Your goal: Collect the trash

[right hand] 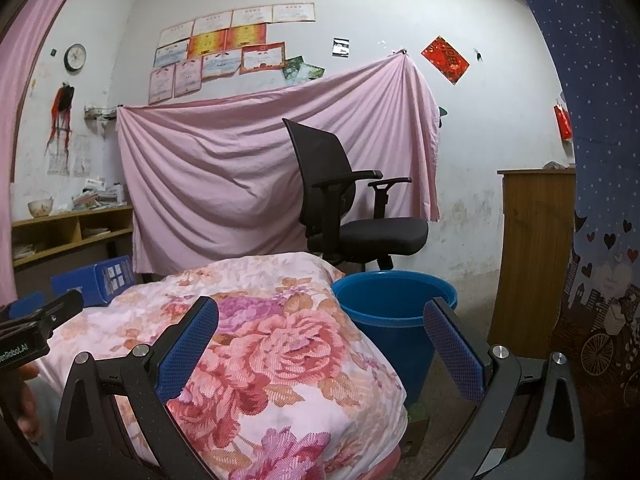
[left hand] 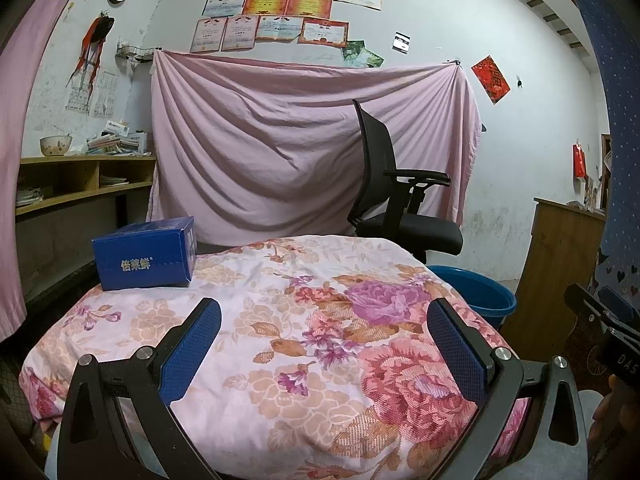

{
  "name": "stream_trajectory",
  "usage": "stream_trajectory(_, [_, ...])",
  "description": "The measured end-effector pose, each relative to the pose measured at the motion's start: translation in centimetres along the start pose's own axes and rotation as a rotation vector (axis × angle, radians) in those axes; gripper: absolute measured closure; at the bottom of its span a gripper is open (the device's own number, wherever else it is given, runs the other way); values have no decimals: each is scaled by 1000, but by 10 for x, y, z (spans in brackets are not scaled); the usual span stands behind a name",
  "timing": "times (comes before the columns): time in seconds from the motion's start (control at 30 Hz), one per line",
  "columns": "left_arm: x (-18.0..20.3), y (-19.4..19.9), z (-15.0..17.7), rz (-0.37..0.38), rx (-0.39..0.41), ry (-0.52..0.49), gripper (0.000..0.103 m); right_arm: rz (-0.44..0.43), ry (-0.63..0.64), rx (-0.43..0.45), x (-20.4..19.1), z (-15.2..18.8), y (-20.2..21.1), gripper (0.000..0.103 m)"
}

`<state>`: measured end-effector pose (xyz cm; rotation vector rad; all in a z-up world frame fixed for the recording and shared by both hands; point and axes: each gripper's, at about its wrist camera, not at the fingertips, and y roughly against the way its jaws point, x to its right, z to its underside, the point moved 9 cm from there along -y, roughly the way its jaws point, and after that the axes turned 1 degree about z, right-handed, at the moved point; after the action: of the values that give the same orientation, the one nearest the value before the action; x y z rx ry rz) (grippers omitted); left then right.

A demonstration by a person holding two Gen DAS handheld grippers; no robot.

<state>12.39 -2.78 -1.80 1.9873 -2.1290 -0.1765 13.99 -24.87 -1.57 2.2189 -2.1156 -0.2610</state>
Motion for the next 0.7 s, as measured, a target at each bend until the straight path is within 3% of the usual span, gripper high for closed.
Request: stream_trajectory(0.7, [-1, 0, 2, 0, 1, -6, 2, 0, 1, -4, -3, 2, 0, 0])
